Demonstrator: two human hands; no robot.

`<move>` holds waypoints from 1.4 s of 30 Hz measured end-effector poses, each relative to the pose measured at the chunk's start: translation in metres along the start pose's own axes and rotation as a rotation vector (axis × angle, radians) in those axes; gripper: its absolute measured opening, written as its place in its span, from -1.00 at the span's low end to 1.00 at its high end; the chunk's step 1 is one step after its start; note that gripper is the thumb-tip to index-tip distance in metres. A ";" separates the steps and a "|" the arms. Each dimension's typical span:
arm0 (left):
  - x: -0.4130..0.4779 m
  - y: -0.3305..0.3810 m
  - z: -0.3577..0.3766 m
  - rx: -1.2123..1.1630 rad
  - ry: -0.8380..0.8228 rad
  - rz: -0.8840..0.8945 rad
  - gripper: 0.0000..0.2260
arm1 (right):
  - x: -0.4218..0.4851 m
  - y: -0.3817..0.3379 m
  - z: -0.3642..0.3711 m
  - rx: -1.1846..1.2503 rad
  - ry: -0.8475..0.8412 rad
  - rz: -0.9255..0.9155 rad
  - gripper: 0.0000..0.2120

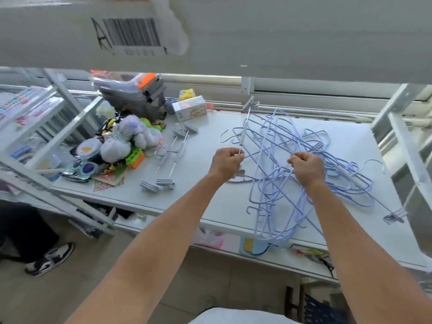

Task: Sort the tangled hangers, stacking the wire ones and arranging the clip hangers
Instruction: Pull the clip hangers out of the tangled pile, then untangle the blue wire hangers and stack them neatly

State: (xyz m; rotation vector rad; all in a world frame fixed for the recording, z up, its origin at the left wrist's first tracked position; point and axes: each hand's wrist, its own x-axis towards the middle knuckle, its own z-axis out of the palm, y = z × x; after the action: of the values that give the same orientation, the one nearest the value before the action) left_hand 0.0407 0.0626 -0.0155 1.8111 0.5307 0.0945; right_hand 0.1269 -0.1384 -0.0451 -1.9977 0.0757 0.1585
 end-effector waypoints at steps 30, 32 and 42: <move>-0.027 -0.017 0.102 0.950 -0.112 0.059 -0.58 | -0.009 0.034 -0.080 -0.500 -0.136 0.371 -0.85; -0.026 -0.017 0.106 0.986 -0.070 0.057 -0.65 | -0.006 0.031 -0.077 -0.353 -0.214 0.422 -0.84; -0.019 -0.009 0.110 0.960 0.049 0.126 -0.59 | 0.000 0.029 -0.088 -0.422 -0.232 0.339 -0.76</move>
State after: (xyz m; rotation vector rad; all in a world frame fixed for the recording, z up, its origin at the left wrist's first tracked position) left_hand 0.0570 -0.0410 -0.0535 2.7843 0.5356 -0.0438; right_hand 0.1300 -0.2310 -0.0350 -2.3569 0.2485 0.6690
